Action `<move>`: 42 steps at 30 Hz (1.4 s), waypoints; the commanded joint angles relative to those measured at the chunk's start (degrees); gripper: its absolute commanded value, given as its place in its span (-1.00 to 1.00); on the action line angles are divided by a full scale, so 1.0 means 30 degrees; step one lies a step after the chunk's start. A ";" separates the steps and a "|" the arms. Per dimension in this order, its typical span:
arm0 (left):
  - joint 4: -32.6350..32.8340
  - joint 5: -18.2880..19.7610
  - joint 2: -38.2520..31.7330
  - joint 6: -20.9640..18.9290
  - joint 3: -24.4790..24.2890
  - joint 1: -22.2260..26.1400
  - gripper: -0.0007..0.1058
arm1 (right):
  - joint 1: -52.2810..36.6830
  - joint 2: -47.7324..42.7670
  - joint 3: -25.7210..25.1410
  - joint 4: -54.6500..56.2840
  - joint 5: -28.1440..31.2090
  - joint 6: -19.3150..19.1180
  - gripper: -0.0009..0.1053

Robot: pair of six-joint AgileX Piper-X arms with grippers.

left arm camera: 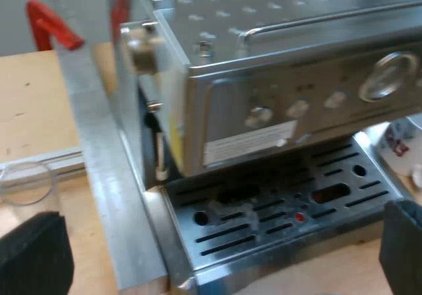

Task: Grind coffee beans and then tamp

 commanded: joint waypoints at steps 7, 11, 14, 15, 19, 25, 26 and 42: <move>0.0179 0.0042 0.0017 0.0333 -0.0091 0.0561 0.83 | -0.3282 -0.0180 -0.0200 0.1516 -0.0323 -0.2577 0.35; 0.0815 -0.0661 0.0017 0.0657 -0.0091 0.0561 0.83 | -0.5850 -0.0180 -0.0200 0.1574 -0.0742 -0.3320 0.35; 0.0951 -0.1130 -0.0038 0.0657 -0.0091 0.0561 0.83 | -0.7886 -0.0220 -0.0200 0.1765 -0.1985 -0.4065 0.35; 0.0951 -0.1130 -0.0084 0.0657 -0.0091 0.0561 0.83 | -0.8144 -0.0265 -0.0200 0.1879 -0.2238 -0.4281 0.35; 0.0951 -0.1212 -0.0405 0.0712 -0.0091 0.0561 0.83 | -1.0224 -0.0564 -0.0200 0.3372 -0.2688 -0.7027 0.35; 0.0990 -0.1212 -0.1505 0.0976 -0.0091 0.0561 0.83 | -0.9422 -0.2287 -0.0200 0.3859 -0.3037 -0.8689 0.35; 0.0990 -0.1212 -0.1803 0.0976 -0.0091 0.0561 0.83 | -0.9244 -0.2779 -0.0200 0.4020 -0.3037 -0.8988 0.35; 0.1884 -0.1212 -0.6559 0.1282 0.1409 0.0561 0.83 | -0.9017 -1.0372 -0.0200 0.4344 -0.3687 -0.8191 0.35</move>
